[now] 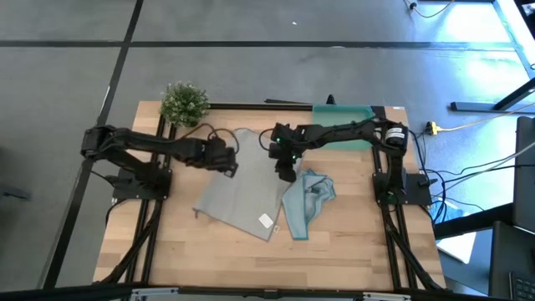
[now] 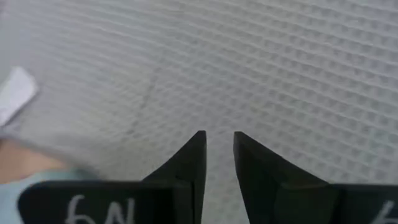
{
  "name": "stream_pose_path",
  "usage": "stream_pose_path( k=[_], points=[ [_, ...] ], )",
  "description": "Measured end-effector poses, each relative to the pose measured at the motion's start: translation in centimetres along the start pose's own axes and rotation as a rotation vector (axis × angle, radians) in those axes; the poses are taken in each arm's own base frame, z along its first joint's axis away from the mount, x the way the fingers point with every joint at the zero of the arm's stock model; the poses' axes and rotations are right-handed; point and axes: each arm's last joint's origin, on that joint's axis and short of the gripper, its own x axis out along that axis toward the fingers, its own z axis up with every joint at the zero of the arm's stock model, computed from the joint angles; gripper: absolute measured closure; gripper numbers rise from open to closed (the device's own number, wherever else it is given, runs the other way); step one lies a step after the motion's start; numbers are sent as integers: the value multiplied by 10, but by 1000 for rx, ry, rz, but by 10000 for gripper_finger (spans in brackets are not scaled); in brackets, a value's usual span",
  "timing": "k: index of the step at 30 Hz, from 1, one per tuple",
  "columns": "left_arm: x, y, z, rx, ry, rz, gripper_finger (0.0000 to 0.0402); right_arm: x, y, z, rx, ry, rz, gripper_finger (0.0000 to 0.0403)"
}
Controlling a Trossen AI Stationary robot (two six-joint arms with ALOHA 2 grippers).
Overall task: Roll microfiber towels into tight, uniform cylinder then place into a basket
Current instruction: Roll the grey microfiber towel
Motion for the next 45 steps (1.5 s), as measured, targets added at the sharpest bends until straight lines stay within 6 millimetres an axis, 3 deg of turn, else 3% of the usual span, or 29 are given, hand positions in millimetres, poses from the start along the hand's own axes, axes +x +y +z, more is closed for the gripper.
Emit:
stream_pose_path(
  k=[9,16,24,45],
  points=[
    [41,18,57,-116,-77,-39,317,5,-22,-7,44,40,-143,320],
    [74,27,89,-146,-186,-76,317,1,-31,-10,74,40,-132,320],
    [108,32,92,-169,-140,-56,317,1,-30,-9,74,31,-101,320],
    [112,43,97,-151,-155,-3,317,1,-30,-9,70,28,-99,320]
  ],
)
